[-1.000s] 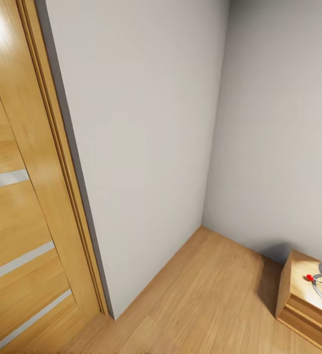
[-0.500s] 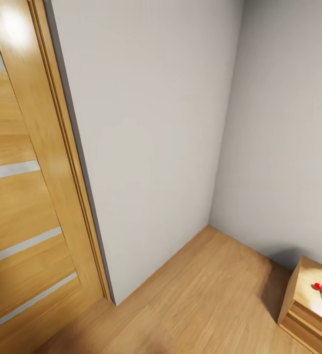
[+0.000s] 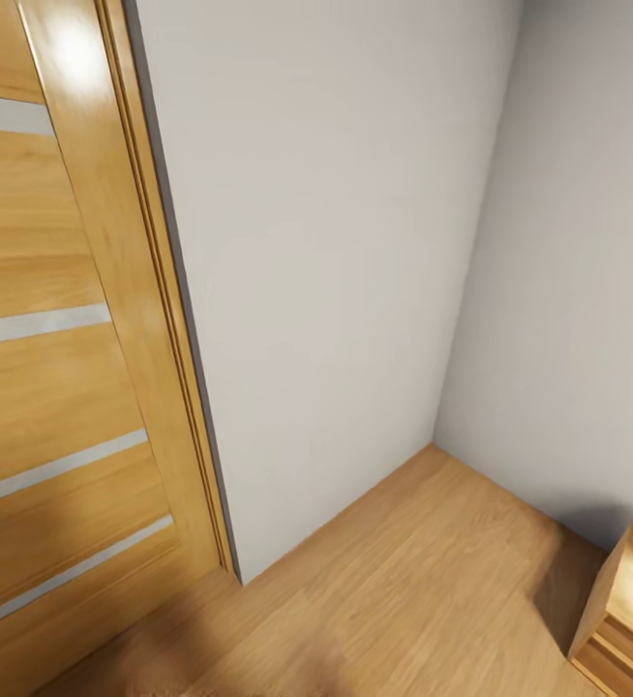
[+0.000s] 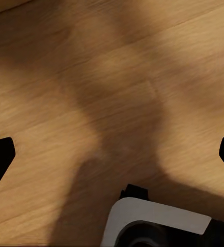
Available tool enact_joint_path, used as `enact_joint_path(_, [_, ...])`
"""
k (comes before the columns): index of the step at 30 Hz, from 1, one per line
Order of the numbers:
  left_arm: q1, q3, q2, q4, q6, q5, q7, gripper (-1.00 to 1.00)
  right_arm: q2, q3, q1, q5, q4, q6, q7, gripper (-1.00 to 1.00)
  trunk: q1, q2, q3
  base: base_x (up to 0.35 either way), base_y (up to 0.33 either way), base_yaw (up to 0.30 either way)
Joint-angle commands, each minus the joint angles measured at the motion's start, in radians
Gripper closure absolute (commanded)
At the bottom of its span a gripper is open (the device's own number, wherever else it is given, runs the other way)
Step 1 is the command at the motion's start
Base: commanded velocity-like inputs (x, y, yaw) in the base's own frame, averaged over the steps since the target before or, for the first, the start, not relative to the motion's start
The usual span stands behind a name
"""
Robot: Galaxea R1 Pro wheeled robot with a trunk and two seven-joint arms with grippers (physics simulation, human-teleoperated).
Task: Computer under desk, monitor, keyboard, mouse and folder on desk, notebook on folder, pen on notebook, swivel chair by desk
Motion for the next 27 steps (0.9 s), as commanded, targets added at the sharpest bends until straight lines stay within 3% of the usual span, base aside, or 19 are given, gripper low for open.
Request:
enact_joint_path(1, [-0.001,0.007,0.000,0.001,-0.003,-0.004,0.000,-1.00,0.000,0.001,-0.001,-0.009,0.000,-0.004,0.003,-1.00,0.000,-0.001,-0.002,0.000,-0.001,0.204])
enact_joint_path(11, [-0.001,0.007,-0.001,0.003,-0.103,-0.002,0.000,-1.00,0.000,0.005,-0.001,-0.008,0.000,-0.006,0.004,-1.00,0.000,-0.001,-0.014,0.000,0.000,0.204])
enact_joint_path(18, [-0.002,0.007,-0.003,0.004,-0.325,-0.001,-0.002,-1.00,0.001,0.039,0.000,0.024,0.000,-0.009,0.002,-1.00,0.000,-0.001,-0.022,0.000,0.000,0.204])
enact_joint_path(27, [-0.002,0.009,-0.003,0.003,-0.341,-0.001,0.003,-1.00,0.001,0.042,-0.001,0.032,0.001,-0.039,-0.001,-1.00,0.000,-0.001,-0.032,-0.082,-0.158,0.214])
